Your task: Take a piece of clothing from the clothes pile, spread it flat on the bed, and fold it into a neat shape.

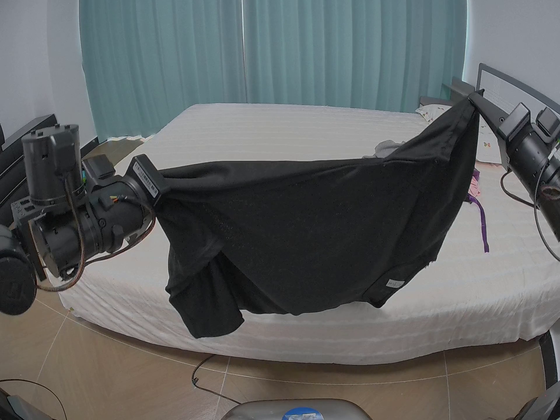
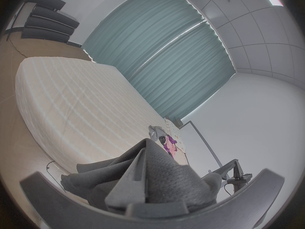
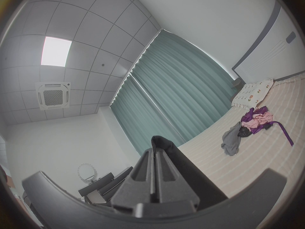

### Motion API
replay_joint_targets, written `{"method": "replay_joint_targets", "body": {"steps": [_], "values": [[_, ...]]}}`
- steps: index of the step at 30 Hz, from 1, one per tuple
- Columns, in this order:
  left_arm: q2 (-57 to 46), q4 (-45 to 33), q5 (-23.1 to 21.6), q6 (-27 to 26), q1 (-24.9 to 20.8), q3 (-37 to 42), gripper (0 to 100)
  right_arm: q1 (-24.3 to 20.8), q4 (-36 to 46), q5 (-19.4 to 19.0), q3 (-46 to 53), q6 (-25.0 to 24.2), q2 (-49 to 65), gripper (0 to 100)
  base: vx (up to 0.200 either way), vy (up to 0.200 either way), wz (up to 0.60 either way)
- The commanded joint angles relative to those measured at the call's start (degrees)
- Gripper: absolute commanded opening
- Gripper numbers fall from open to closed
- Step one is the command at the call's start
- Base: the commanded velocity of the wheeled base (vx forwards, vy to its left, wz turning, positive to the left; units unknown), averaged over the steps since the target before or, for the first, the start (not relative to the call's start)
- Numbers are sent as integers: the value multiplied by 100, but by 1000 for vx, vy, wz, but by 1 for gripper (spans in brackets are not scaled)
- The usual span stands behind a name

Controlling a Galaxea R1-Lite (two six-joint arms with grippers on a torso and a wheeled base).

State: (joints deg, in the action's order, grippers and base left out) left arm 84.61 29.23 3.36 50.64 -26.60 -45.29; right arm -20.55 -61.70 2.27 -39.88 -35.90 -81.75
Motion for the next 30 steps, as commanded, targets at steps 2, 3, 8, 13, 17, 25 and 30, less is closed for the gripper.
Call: {"method": "replay_joint_targets", "body": {"steps": [2, 3, 8, 13, 17, 25, 30], "values": [[749, -269, -20, 16, 138, -683, 0, 87, 140, 2, -688, 4, -720, 0, 200, 0, 0], [881, -295, -20, 16, 146, -780, 0, 95, 132, 2, -802, 4, -913, 0, 200, 0, 0], [1224, -304, -20, 16, 225, -1043, 0, 113, 123, 19, -1136, 4, -1431, 0, 200, 0, 0], [1795, -348, -20, 7, 375, -1386, 0, 104, 132, 72, -1725, 31, -2179, 0, 200, 0, 0], [2217, -489, -20, 7, 480, -1755, 0, 95, 123, 81, -2042, 48, -2636, 0, 200, 0, 0], [3096, -823, -29, -19, 621, -2520, 0, 148, 123, 81, -2490, 233, -3462, 0, 200, 0, 0], [3659, -849, -29, 7, 647, -2810, 0, 139, 61, 98, -2710, 373, -4086, 0, 160, 0, 0]]}}
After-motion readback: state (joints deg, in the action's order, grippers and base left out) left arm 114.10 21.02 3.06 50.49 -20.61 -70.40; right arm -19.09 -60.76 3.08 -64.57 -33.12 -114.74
